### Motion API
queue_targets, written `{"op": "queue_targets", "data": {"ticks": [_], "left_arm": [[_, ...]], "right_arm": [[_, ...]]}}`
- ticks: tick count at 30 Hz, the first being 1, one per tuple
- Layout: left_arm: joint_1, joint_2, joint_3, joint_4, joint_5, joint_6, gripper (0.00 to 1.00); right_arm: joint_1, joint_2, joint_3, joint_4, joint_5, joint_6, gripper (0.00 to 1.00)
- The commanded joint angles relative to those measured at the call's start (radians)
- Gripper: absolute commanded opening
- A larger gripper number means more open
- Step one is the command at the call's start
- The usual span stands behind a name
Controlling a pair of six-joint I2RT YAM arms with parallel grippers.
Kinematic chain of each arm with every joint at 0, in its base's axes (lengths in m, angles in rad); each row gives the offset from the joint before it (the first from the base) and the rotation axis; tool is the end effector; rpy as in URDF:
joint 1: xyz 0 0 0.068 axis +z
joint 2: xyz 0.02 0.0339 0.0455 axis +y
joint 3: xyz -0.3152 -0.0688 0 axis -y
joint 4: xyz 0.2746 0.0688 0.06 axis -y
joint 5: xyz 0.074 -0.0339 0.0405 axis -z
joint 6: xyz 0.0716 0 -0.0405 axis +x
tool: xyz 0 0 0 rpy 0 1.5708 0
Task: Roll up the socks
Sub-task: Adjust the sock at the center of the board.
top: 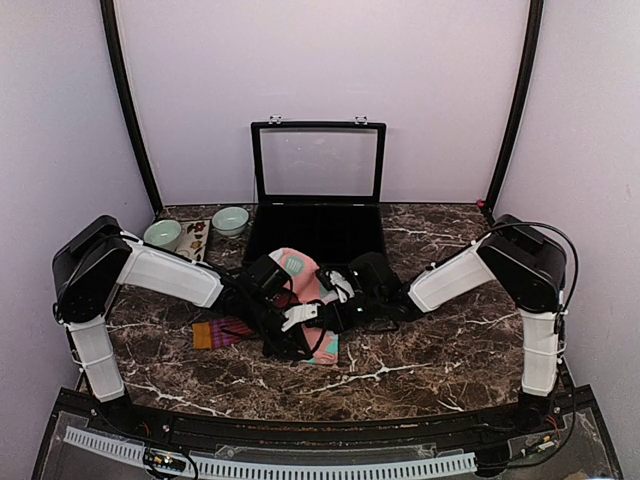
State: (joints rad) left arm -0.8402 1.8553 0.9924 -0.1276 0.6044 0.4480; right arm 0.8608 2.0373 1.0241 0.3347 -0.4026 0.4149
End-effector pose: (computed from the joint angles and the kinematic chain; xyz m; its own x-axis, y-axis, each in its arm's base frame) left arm 0.2403 -0.3291 0.1353 -0.1475 0.6987 -0.7000 0.9815 0.0160 -0.1909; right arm 0.2831 0.3723 0.1060 -0.7358 -0.2871 -0.6133 -0.6556 0.5290 0.5389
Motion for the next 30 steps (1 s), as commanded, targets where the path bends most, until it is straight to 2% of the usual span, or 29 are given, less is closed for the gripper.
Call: {"op": "queue_targets", "data": {"ticks": [1,18,24,27,29,30], "left_arm": [[-0.011,-0.005,-0.005,-0.064,-0.022,0.034,0.0],[-0.077,0.012,0.002,-0.131,-0.085,0.102,0.0],[-0.077,0.033,0.002,-0.139,-0.099,0.089,0.0],[-0.076,0.027,-0.013,-0.134,-0.106,0.089,0.0],[-0.075,0.021,-0.021,-0.13,-0.107,0.087,0.0],[-0.074,0.018,-0.025,-0.127,-0.108,0.086,0.0]], "right_arm": [[-0.018,0.025,0.044,-0.033,0.121,-0.042,0.0],[-0.018,0.053,0.03,0.043,0.234,-0.042,0.0],[-0.018,-0.029,-0.036,0.108,0.274,-0.065,0.0],[-0.017,-0.108,-0.119,0.205,0.242,-0.086,0.08],[-0.016,-0.178,-0.187,0.264,0.238,-0.087,0.09],[-0.012,-0.207,-0.22,0.28,0.218,-0.107,0.18]]}}
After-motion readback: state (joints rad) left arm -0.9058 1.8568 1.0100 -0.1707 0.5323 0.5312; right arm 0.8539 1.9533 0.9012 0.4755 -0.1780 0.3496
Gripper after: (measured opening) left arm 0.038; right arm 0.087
